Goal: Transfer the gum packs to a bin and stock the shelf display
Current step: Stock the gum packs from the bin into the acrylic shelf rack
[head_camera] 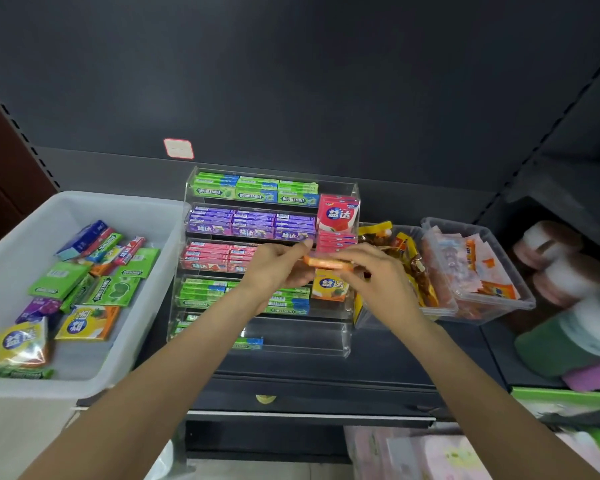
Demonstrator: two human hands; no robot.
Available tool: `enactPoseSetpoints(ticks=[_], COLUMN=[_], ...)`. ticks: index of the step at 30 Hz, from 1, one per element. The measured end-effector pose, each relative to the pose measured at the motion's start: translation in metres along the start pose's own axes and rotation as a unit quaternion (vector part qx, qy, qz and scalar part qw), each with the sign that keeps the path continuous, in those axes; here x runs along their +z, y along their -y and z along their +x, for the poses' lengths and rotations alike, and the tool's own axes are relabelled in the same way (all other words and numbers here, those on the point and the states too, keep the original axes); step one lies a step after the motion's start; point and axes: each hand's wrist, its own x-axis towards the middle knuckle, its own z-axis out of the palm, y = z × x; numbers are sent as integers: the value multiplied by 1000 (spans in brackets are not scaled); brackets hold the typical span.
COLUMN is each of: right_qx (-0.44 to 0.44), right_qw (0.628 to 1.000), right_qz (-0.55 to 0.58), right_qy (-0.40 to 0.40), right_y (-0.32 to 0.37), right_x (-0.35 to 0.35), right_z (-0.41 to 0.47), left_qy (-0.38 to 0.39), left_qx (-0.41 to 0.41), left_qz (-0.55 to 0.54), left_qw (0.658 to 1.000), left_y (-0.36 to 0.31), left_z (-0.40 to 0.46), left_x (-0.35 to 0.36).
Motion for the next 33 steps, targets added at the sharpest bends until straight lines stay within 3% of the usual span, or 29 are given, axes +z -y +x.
enactPoseSetpoints(ticks=[4,10,14,17,19,24,33], right_qx=[107,126,118,157,179,140,125], right_qw=[992,990,987,987,982,987,984], right_qz=[63,-38,-86,-9,26,-42,-90], right_qy=[-19,55,61,43,44,64,84], right_y=[-2,-10,-13,-15,-15,-13,-18], right_x=[-9,-3,4,5,5,1,0], right_z=[5,8,8,6,6,5,5], left_qy=[-11,30,57,62,48,3,0], left_qx=[2,41,49,61,69,147,266], left_qz=[127,247,257,260,247,192,405], left_qw=[992,968,964,962,965,970,875], left_y=[8,20,27,34,37,34,34], left_z=[3,13,16,16,16,14,22], left_x=[-6,-5,-2,-2,-3,-6,11])
